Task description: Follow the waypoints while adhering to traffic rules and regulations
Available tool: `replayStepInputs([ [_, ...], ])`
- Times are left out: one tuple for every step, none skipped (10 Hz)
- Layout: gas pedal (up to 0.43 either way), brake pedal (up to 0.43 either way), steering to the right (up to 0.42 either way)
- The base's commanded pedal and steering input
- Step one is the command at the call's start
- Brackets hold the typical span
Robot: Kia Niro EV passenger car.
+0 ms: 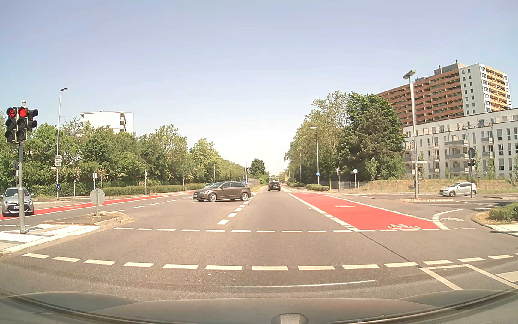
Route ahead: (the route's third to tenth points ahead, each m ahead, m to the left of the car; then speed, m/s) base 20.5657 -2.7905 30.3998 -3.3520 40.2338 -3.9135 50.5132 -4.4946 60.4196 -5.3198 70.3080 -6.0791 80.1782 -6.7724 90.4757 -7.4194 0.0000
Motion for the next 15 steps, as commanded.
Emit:
replayStepInputs([
  [0.0, 0.366, 0.0],
  [0.0, 0.366, 0.001],
  [0.0, 0.366, 0.0],
  [0.0, 0.366, 0.001],
  [0.0, 0.366, 0.001],
  [0.0, 0.366, 0.001],
  [0.0, 0.366, 0.001],
  [0.0, 0.366, 0.001],
  [0.0, 0.372, 0.001],
  [0.0, 0.372, 0.001],
  [0.0, 0.366, 0.001],
  [0.0, 0.366, 0.001],
  [0.0, 0.366, 0.001],
  [0.0, 0.366, 0.001],
  [0.0, 0.366, 0.001],
])
